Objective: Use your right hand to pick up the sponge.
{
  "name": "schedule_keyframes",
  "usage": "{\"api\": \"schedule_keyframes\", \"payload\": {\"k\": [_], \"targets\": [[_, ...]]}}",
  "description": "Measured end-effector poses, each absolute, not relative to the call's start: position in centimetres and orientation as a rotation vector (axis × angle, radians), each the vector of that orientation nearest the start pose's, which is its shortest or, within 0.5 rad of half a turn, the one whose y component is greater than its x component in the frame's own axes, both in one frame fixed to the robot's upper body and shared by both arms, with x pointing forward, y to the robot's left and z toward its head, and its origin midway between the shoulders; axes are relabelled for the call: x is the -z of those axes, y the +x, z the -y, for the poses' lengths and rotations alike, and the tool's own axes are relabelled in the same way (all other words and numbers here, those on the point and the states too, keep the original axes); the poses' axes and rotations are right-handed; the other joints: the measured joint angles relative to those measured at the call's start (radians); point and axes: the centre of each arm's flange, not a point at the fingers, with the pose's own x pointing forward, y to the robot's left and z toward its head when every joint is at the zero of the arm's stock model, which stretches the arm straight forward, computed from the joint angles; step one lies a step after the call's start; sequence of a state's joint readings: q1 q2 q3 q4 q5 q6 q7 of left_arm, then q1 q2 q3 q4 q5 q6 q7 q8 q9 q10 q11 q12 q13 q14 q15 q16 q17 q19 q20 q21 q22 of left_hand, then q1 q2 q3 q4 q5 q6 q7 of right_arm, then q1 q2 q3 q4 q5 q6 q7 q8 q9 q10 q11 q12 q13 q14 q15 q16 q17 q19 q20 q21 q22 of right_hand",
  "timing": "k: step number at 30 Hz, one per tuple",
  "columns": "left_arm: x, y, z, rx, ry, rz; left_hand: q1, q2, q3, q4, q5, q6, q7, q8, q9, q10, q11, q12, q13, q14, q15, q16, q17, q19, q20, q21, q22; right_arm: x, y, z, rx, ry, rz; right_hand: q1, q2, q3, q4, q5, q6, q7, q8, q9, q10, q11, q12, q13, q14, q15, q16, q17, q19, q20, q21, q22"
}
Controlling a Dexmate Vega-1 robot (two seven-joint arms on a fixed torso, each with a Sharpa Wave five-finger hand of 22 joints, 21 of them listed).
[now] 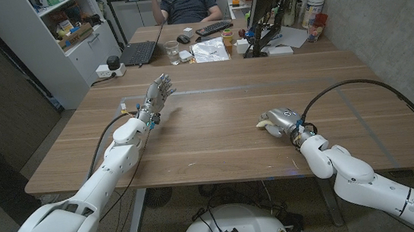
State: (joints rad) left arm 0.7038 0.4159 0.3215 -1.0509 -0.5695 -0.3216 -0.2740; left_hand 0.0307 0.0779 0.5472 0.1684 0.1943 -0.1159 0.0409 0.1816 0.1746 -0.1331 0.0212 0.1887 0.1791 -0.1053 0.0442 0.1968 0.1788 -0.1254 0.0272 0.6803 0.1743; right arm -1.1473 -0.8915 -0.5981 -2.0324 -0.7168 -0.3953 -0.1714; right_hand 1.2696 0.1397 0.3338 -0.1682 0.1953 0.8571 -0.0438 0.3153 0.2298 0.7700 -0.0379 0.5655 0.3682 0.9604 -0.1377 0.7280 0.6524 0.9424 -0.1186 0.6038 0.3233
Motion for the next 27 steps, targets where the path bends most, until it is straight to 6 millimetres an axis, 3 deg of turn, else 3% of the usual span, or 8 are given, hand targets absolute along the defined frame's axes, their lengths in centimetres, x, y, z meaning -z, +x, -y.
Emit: {"api": "schedule_keyframes", "payload": {"k": [4, 27], "targets": [[1.3, 68.5, -29.3, 0.318, 0.033, 0.589, 0.000, 0.000, -0.004, 0.004, 0.000, 0.000, 0.000, 0.000, 0.000, 0.000, 0.000, 0.000, 0.000, 0.000, 0.000, 0.000, 0.000, 0.005, -0.005, -0.004, 0.000, 10.3, 52.6, 21.1, 0.083, -1.496, 0.617, 0.005, -0.005, -0.006, 0.006, -0.007, 0.035, 0.010, 0.010, 0.002, 0.017, 0.006, 0.024, 0.007, 0.012, -0.005, 0.008, 0.022, 0.016, -0.016, 0.024, 0.008], [1.3, 69.1, -28.8, 0.322, 0.041, 0.582, -0.003, 0.003, -0.008, 0.000, 0.000, 0.000, 0.000, 0.000, 0.000, 0.000, 0.000, 0.000, 0.000, 0.000, 0.000, 0.000, 0.000, 0.009, -0.002, -0.008, 0.000, 6.1, 49.6, 20.7, 0.285, -1.466, 0.941, 0.021, -0.005, -0.020, 0.017, -0.008, 0.071, 0.014, 0.018, 0.009, 0.026, 0.015, 0.049, 0.007, 0.037, -0.005, 0.006, 0.068, 0.016, -0.016, 0.078, 0.027]]}}
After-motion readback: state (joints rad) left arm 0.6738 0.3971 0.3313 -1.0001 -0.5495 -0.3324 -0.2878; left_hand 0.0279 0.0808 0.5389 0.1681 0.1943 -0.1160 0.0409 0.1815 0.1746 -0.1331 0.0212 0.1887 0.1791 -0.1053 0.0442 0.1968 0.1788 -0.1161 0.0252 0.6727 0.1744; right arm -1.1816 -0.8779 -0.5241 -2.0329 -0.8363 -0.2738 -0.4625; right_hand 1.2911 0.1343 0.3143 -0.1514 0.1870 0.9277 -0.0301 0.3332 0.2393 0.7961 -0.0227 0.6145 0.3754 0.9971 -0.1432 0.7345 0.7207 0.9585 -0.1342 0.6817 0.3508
